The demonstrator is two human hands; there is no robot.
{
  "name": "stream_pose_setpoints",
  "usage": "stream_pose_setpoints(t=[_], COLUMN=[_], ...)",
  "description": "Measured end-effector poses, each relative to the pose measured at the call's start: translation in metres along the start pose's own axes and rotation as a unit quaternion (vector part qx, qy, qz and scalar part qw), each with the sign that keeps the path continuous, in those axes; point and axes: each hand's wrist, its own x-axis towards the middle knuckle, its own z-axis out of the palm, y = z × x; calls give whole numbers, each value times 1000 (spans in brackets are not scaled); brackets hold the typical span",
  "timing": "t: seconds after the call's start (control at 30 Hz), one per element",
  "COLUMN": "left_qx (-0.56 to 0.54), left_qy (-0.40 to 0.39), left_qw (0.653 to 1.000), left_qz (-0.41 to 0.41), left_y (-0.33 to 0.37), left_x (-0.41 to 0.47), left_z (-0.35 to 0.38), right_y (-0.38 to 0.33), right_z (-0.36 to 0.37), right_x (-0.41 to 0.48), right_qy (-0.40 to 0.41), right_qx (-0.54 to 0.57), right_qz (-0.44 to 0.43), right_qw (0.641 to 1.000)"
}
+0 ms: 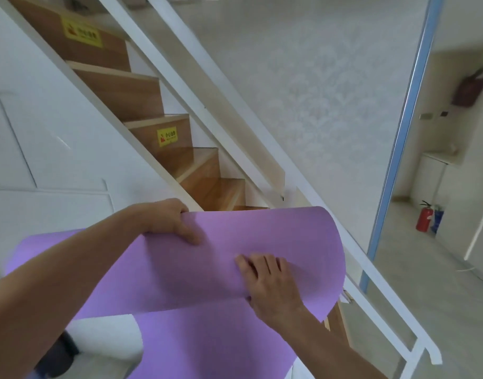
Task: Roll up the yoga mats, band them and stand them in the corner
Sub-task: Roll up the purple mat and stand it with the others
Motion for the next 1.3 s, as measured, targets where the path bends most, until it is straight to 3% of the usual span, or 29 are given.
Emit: stream_pose_setpoints(t=[0.07, 0.13, 0.2, 0.3, 0.4, 0.43, 0.5, 0.57, 0.63, 0.7, 0.77, 0.83, 0.9, 1.0, 1.07, 1.2, 1.3], left_qx=[118, 262, 334, 358, 379, 384, 385, 358, 300, 222, 119, 21, -13, -10, 57, 247, 289], left_qy=[108, 208, 262, 350, 381, 394, 409, 408, 364, 234, 77, -23, -48, 25, 132, 388, 482], left_qw=[987, 940, 899, 840, 809, 800, 795, 808, 857, 937, 989, 999, 998, 999, 989, 886, 820], left_qz=[27, 70, 112, 208, 239, 239, 229, 228, 206, 131, 45, 16, 31, 43, 45, 54, 108], left_y=[14, 16, 6, -16, -31, -35, -40, -46, -46, -38, -31, -26, -23, -11, 3, 33, 54], left_x=[-9, -15, -18, -25, -35, -37, -45, -51, -62, -80, -90, -97, -103, -110, -110, -112, -115], left_z=[1, 13, 35, 69, 94, 101, 111, 113, 104, 78, 43, 5, -23, -46, -59, -88, -104], right_y=[9, 21, 28, 27, 23, 21, 15, 12, 12, 14, 16, 17, 17, 24, 30, 44, 64], right_z=[-10, -23, -31, -41, -46, -46, -47, -46, -45, -47, -55, -70, -84, -99, -114, -162, -199], right_x=[6, 17, 31, 55, 74, 78, 81, 80, 77, 79, 87, 101, 114, 128, 139, 174, 207], right_qy=[-36, -16, 0, -88, -288, -320, -303, -258, -217, -162, -77, 5, 63, 49, 6, -68, -111], right_qx=[56, 72, 51, 31, 68, 66, 64, 64, 42, 33, 27, 6, -11, -24, -24, 37, 58], right_qz=[22, 47, 67, 71, 56, 42, 7, -5, -18, -35, -51, -64, -63, -34, -7, 65, 93], right_qw=[998, 996, 996, 993, 954, 944, 951, 964, 975, 986, 995, 998, 996, 998, 1000, 995, 988])
